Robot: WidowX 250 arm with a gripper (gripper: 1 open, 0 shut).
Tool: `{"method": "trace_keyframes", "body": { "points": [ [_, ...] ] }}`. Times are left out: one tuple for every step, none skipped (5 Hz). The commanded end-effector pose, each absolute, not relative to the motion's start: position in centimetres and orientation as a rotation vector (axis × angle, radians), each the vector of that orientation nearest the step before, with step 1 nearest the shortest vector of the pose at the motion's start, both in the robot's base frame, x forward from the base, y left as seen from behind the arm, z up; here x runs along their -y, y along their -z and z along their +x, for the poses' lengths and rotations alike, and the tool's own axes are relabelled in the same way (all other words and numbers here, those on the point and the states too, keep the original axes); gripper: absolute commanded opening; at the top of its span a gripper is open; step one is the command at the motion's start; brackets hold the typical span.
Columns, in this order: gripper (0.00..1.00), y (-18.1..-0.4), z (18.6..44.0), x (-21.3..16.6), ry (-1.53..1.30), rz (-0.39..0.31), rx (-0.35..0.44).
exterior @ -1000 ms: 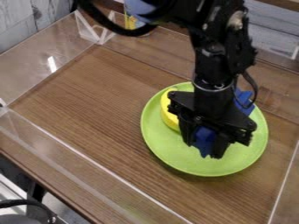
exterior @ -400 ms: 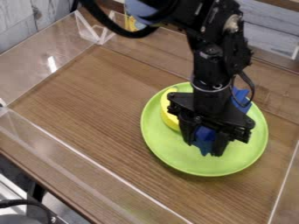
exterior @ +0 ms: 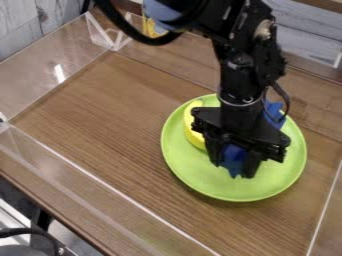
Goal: Put the blue object in the green plate
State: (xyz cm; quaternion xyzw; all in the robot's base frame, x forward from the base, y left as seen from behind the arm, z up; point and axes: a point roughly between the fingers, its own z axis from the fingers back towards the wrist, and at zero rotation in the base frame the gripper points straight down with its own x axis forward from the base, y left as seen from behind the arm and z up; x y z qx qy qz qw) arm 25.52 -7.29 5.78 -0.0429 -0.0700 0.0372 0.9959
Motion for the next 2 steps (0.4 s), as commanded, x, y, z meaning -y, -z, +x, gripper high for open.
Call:
{"method": "trace_keyframes", "body": {
  "points": [
    [1.00,-6.35,26.07,7.17,-0.094,-0.096,0.171],
    [0.00,-6.07,26.18,7.23,-0.103,-0.101,0.174]
  ]
}}
